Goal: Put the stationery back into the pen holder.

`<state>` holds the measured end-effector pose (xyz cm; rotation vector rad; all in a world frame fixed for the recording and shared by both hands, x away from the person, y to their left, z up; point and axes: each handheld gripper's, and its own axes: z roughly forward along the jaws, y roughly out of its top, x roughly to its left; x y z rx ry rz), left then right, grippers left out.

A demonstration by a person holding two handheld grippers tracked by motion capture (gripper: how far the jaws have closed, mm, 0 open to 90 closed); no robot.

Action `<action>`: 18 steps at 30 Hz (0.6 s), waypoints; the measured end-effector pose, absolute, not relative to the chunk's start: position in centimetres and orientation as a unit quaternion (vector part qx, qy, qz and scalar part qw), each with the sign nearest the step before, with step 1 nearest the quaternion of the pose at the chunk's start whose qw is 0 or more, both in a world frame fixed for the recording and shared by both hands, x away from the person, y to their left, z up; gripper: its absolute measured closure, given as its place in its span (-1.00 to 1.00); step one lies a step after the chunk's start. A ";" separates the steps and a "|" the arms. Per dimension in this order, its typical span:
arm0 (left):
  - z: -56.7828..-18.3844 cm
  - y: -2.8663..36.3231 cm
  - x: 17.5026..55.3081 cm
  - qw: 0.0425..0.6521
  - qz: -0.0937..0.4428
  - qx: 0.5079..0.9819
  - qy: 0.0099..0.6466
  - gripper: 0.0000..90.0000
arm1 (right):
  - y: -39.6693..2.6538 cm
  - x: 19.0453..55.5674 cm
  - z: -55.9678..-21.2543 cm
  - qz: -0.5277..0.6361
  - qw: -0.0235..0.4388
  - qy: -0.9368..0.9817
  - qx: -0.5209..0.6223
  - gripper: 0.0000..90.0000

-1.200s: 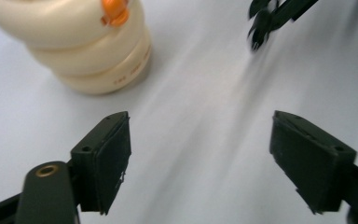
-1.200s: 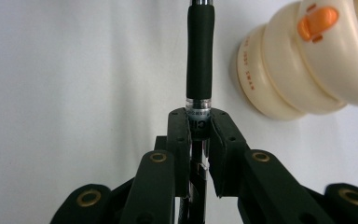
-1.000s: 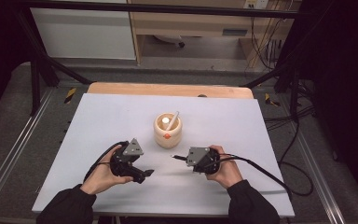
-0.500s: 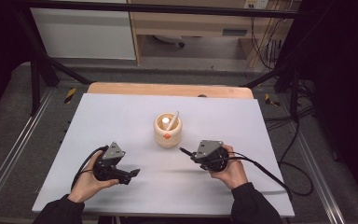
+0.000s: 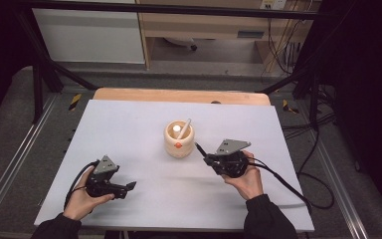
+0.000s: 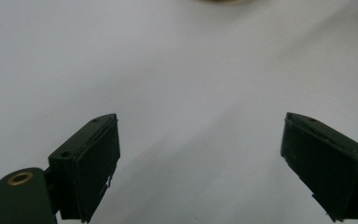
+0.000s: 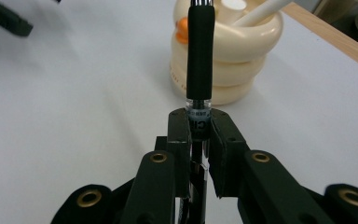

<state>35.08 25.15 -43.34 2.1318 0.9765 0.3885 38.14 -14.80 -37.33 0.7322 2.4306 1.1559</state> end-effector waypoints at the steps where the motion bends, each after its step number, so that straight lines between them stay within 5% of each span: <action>1: -43.4 25.3 35.1 0.374 0.150 0.831 0.384 -0.74 | -14.8 38.2 -37.2 0.413 0.172 0.853 0.267 0.78; 18: -44.3 26.7 34.7 0.375 0.147 0.822 0.403 -0.74 | -14.5 40.0 -34.6 0.507 0.166 0.770 0.348 0.78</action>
